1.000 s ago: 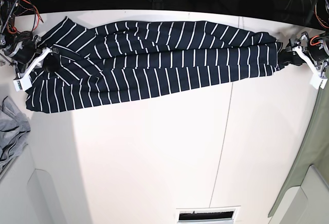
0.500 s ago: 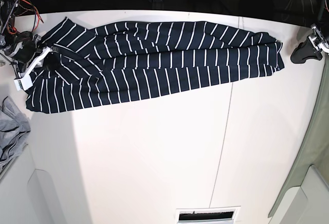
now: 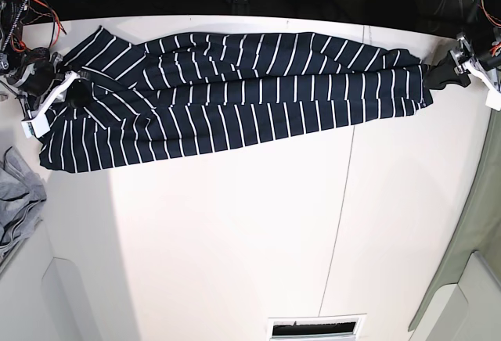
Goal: Layout the t-shirt on the table in an organized manner, then fold the t-shirt properly
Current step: 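Release and regrasp the band's end with the left gripper, then lift the band's end with the left gripper and fold it toward the right gripper, then grasp the band's other end with the right gripper and fold it over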
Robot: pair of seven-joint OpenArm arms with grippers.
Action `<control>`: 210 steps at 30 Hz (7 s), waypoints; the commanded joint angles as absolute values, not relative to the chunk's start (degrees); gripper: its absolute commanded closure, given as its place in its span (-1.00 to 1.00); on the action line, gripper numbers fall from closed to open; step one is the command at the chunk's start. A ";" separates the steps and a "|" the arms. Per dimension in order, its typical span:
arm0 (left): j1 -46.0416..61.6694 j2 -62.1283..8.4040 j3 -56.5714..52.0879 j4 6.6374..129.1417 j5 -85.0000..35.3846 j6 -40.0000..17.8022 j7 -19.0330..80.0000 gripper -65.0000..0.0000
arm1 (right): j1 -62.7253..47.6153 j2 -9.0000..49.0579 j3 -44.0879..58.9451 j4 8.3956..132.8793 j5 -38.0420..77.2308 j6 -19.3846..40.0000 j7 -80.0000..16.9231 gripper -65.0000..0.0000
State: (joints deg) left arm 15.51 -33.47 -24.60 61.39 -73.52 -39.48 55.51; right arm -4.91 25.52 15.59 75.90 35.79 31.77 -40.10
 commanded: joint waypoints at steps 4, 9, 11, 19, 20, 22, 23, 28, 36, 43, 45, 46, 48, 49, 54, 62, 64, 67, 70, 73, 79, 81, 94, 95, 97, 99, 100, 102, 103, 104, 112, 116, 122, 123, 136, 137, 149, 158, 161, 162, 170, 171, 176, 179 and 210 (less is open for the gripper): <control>14.90 -34.92 -24.80 61.95 -74.96 -40.00 54.89 -0.15 | -4.32 26.48 16.10 76.66 36.45 31.94 -39.55 1.00; 14.26 -34.89 -24.64 61.95 -76.99 -40.00 56.49 -0.15 | -4.32 26.48 16.10 76.66 36.47 31.94 -39.53 1.00; 13.47 -34.89 -24.64 61.95 -77.67 -40.00 57.69 -0.15 | -4.32 26.48 16.10 76.66 36.47 31.94 -39.55 1.00; 12.53 -34.89 -22.72 61.95 -78.30 -40.00 58.96 -0.15 | -4.29 26.46 16.10 76.66 36.47 31.94 -39.53 1.00; 12.53 -34.92 -21.98 61.95 -78.30 -40.00 58.96 -0.15 | -4.29 26.46 16.10 76.66 36.47 31.92 -39.55 1.00; 12.51 -34.89 -20.27 61.95 -77.60 -40.00 58.46 -0.15 | -4.32 26.48 16.10 76.66 36.45 31.94 -39.57 1.00; 12.51 -34.89 -19.42 61.95 -76.38 -40.00 57.58 -0.15 | -4.32 26.48 16.10 76.66 36.45 31.94 -39.66 1.00; 12.40 -34.59 -16.75 61.95 -70.63 -40.00 53.39 -0.15 | -4.32 26.46 16.10 76.66 36.45 31.94 -39.68 1.00; 12.40 -30.48 -16.21 63.05 -70.91 -40.00 55.88 -0.15 | -4.32 26.46 16.10 76.64 36.47 31.92 -39.68 1.00; 12.38 -28.21 -14.09 67.31 -70.41 -40.00 55.42 -0.14 | -4.32 26.44 16.10 76.64 36.47 31.92 -39.70 1.00; 12.38 -27.86 -14.09 67.81 -69.54 -40.00 55.35 0.04 | -4.32 26.46 16.10 76.66 36.49 31.92 -39.70 1.00; 12.38 -27.77 -14.09 67.90 -69.34 -40.00 55.27 0.26 | -4.32 26.46 16.10 76.66 36.49 31.92 -39.70 1.00; 12.36 -27.79 -14.09 67.92 -69.47 -40.00 55.27 0.83 | -4.32 26.46 16.10 76.64 36.49 31.92 -39.68 1.00; 12.36 -27.81 -14.11 68.01 -69.43 -40.00 55.27 1.00 | -4.32 26.46 16.10 76.66 36.49 31.92 -39.68 1.00; 12.40 -31.07 -14.48 71.83 -69.41 -40.00 55.57 1.00 | -4.32 26.46 16.10 76.64 36.49 31.92 -39.68 1.00; 15.46 -37.12 -13.50 87.02 -72.25 -40.00 59.44 1.00 | -4.29 26.46 16.10 76.66 36.56 31.92 -39.66 1.00; 16.62 -37.04 -12.62 91.53 -72.77 -40.00 59.40 1.00 | -4.29 26.41 16.08 76.66 36.88 31.92 -39.64 1.00; 16.32 -36.49 -10.68 96.79 -72.60 -40.00 59.35 1.00 | -4.32 25.89 16.10 76.64 36.84 31.92 -39.70 1.00; 15.81 -34.22 -8.91 100.82 -71.99 -40.00 59.35 1.00 | -4.32 25.21 16.01 76.64 36.86 31.92 -39.70 1.00; 14.94 -31.20 -5.13 103.02 -71.22 -40.00 59.22 1.00 | -4.32 24.51 15.99 76.64 36.84 31.92 -39.70 1.00; 10.13 -23.92 5.82 103.11 -60.66 -40.00 55.05 1.00 | -4.32 23.70 15.99 76.64 34.72 31.92 -39.94 1.00; 8.29 -21.28 8.67 102.98 -54.94 -39.99 52.99 1.00 | -4.32 23.79 15.99 76.64 34.15 31.92 -40.23 1.00; -2.66 -4.47 14.41 83.70 -46.17 -38.79 50.33 1.00 | -4.32 23.77 15.99 76.64 33.43 31.92 -40.34 1.00; -3.31 -3.33 14.41 82.39 -46.13 -38.79 50.33 1.00 | -4.32 23.77 15.99 76.64 33.41 31.92 -40.34 1.00; -4.69 -1.13 14.39 80.25 -45.89 -38.81 50.33 1.00 | -4.32 23.77 15.99 76.64 33.41 31.92 -40.36 1.00; -5.80 0.91 14.41 78.56 -44.23 -38.81 50.35 1.00 | -4.32 23.77 15.99 76.64 33.41 31.92 -40.36 1.00; -6.28 1.56 14.46 77.84 -43.38 -38.81 50.33 1.00 | -4.32 23.79 15.99 76.64 33.41 31.92 -40.34 1.00; -6.96 2.13 15.16 76.40 -43.18 -38.81 50.30 0.94 | -4.32 23.79 15.99 76.64 33.41 31.92 -40.34 1.00; -7.01 2.20 15.68 75.90 -43.18 -38.83 50.11 0.68 | -4.32 23.79 15.99 76.64 33.41 31.92 -40.34 1.00; -6.96 2.20 16.29 75.61 -43.16 -38.85 49.91 0.42 | -4.32 23.79 15.99 76.64 33.43 31.92 -40.34 1.00; -6.98 2.20 18.79 75.42 -43.75 -38.83 48.47 -0.02 | -4.29 24.34 16.16 77.97 35.44 31.90 -40.60 0.35; -6.98 2.00 18.68 75.50 -46.50 -40.00 51.46 -0.02 | -4.29 24.99 19.53 83.00 35.81 31.88 -41.45 0.32; -6.96 0.30 18.68 77.32 -49.60 -40.00 54.39 -0.02 | -2.57 27.29 26.09 85.47 35.70 31.27 -40.97 -0.08; -6.98 -0.30 18.68 77.56 -50.00 -40.00 54.39 -0.02 | -2.00 27.75 26.63 84.75 34.72 31.27 -40.62 -0.17; -6.94 -7.33 17.96 79.64 -53.43 -40.00 54.70 -0.02 | 12.25 33.85 26.72 57.60 30.41 32.05 -34.06 -0.25; -6.92 -8.05 17.15 79.94 -53.82 -40.00 54.76 -0.02 | 12.80 33.80 26.24 56.14 30.41 32.60 -34.06 -0.25; -4.16 -13.43 5.72 81.45 -55.05 -40.00 59.09 -0.02 | 13.30 33.10 12.56 51.33 33.71 33.50 -33.50 -0.25; 4.21 -19.22 4.84 81.43 -51.09 -40.00 53.52 -0.02 | 13.28 30.61 12.51 54.87 35.35 33.47 -38.48 0.08; 5.67 -18.74 4.86 81.43 -51.20 -40.00 53.32 -0.02 | 13.15 30.26 12.51 54.87 35.44 33.47 -38.54 0.80; 5.80 -18.50 4.86 81.43 -51.20 -40.00 53.25 -0.02 | 13.13 30.26 12.51 54.87 35.66 33.45 -38.63 1.00; 5.89 -14.90 4.91 81.41 -50.33 -40.00 53.34 -0.02 | 13.13 30.61 15.33 57.08 46.37 33.32 -46.09 1.00; 5.89 -14.35 4.91 81.41 -49.87 -40.00 53.34 -0.02 | 13.13 30.59 15.99 58.26 47.90 33.58 -47.59 1.00; 5.91 -12.16 4.91 81.41 -47.94 -40.00 53.34 -0.02 | 11.18 30.28 16.91 68.53 48.51 33.87 -48.75 1.00; 5.89 -12.10 4.91 81.36 -47.94 -40.00 52.64 -0.02 | 8.84 27.81 16.91 78.08 48.12 33.87 -49.28 1.00; 5.58 -17.17 1.93 81.06 -53.93 -40.00 52.16 0.07 | 4.69 6.48 -6.48 96.90 32.45 32.67 -43.03 -0.02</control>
